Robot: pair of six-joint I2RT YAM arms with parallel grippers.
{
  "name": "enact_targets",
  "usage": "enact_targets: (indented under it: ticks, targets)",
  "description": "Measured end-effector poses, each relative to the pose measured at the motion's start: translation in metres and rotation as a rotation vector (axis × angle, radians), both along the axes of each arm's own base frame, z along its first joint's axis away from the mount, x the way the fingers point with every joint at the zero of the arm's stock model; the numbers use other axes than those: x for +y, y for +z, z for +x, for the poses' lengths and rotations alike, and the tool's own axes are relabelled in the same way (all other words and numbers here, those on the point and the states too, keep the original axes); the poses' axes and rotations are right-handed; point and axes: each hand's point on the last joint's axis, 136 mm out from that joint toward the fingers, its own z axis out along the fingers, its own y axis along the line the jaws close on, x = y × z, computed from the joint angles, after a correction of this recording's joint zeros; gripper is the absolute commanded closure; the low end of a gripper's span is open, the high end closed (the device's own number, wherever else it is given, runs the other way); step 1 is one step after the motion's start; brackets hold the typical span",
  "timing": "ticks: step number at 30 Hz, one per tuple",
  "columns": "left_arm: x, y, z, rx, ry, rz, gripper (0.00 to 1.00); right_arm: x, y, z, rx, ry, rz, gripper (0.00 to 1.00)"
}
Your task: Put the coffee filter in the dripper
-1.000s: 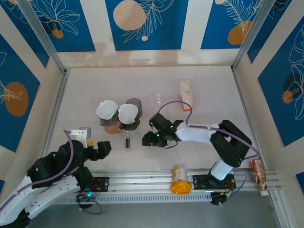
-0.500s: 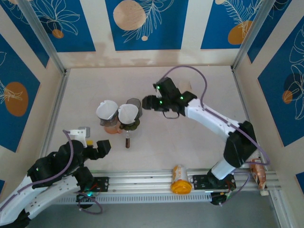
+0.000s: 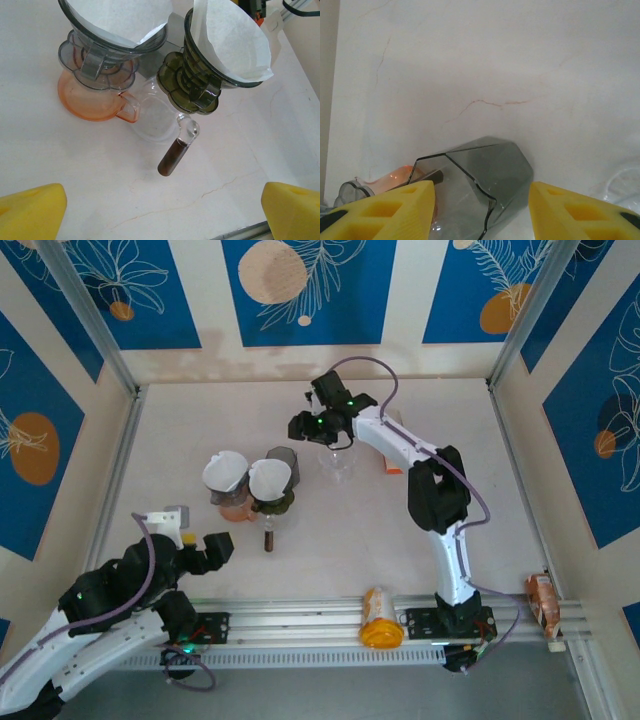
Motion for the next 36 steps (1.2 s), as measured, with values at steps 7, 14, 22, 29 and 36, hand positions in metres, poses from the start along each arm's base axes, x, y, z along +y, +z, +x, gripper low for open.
enact_targets:
  ticks: [7, 14, 22, 29, 36]
  targets:
    - [0.0, -0.001, 0.001, 0.001, 0.006, 0.006, 0.0, 0.013, -0.019, -0.009, 0.053, 0.065, 0.0, 0.53]
    - [0.001, -0.001, 0.001, 0.001, 0.01, 0.005, 0.0, 0.016, -0.034, -0.019, 0.089, 0.092, -0.032, 0.58]
    - [0.002, -0.001, 0.002, 0.004, 0.022, -0.003, 0.0, 0.014, -0.042, -0.022, 0.091, 0.103, -0.078, 0.65]
    - [0.002, -0.001, 0.002, 0.003, 0.025, -0.002, 0.0, 0.013, -0.047, -0.022, 0.088, 0.107, -0.119, 0.78]
    - [0.002, -0.001, 0.002, 0.003, 0.025, -0.003, 0.0, 0.014, -0.038, -0.017, 0.06, 0.101, -0.137, 0.9]
